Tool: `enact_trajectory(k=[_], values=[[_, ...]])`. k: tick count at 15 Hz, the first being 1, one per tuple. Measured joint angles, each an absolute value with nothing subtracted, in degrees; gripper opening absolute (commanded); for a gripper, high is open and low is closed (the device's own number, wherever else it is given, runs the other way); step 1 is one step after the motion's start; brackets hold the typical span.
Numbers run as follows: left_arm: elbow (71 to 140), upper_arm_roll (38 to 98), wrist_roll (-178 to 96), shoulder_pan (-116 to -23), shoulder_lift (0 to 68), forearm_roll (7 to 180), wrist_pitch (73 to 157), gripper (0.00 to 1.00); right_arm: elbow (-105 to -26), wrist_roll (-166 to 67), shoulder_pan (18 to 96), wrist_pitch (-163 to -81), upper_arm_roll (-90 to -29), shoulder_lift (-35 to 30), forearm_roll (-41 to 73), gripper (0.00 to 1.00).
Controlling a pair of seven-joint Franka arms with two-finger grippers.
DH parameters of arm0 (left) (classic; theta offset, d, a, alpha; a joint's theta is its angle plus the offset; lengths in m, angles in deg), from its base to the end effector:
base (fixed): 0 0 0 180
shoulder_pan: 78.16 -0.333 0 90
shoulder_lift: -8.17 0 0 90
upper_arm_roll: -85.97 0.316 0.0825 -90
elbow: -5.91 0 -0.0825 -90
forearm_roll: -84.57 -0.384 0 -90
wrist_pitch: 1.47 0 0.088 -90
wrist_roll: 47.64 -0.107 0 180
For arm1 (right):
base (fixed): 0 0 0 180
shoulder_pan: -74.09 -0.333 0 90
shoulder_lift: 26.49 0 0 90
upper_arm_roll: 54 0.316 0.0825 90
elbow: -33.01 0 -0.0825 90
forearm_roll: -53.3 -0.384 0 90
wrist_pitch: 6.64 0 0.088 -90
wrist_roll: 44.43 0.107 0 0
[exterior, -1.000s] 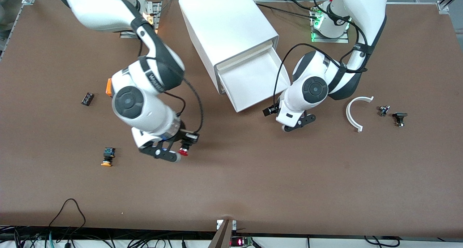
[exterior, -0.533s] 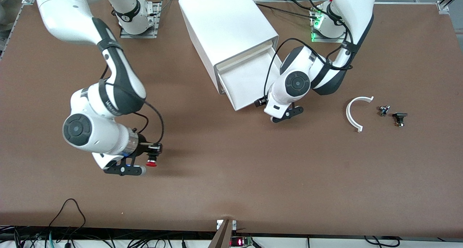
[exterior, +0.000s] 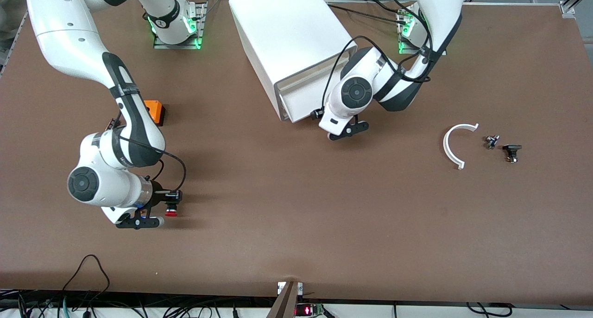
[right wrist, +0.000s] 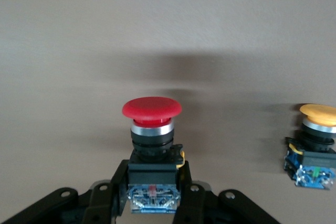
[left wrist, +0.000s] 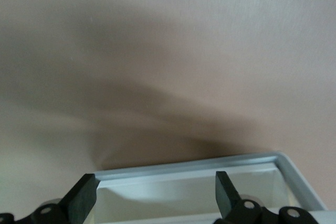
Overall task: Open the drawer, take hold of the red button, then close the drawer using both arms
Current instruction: 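Push the drawer closed with the left gripper while the right gripper carries the button, then lower the red button beside the yellow button and open the right gripper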
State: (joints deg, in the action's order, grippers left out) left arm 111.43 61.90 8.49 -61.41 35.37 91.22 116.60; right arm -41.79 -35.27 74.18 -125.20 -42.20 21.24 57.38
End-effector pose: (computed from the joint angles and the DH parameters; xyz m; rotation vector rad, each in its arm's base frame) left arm 0.4726 -0.3967 0.2753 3.0169 0.5405 -0.5586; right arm 0.7305 0.1116 0.2432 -3.0586 -0.0282 0.1049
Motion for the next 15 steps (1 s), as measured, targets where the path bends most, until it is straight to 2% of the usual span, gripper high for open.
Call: enact_trajectory(k=[5, 6, 9, 10, 12, 15], values=[[112.3, 60.4, 8.8, -61.4, 35.4, 94.2, 115.3, 1.0, -46.3, -35.3, 74.9, -129.7, -42.9, 22.3, 57.6, 0.0], [112.5, 60.0, 8.8, -61.4, 35.4, 94.8, 115.2, 1.0, -47.0, -35.3, 74.9, -130.8, -43.1, 22.4, 57.6, 0.11], [112.9, 58.8, 9.1, -61.3, 35.4, 96.0, 115.0, 1.0, -47.9, -35.3, 74.9, -132.0, -43.3, 22.5, 58.1, 0.74], [113.0, 58.6, 9.1, -61.3, 35.4, 96.3, 114.9, 1.0, -47.9, -35.3, 74.9, -132.1, -43.3, 22.5, 58.2, 0.78], [113.1, 58.1, 9.1, -61.3, 35.4, 96.8, 114.5, 1.0, -47.9, -35.3, 74.9, -132.3, -43.3, 22.5, 58.3, 0.99], [113.3, 57.6, 9.2, -61.3, 35.4, 96.9, 114.2, 1.0, -47.6, -35.3, 75.2, -132.5, -43.4, 22.2, 58.3, 0.99]])
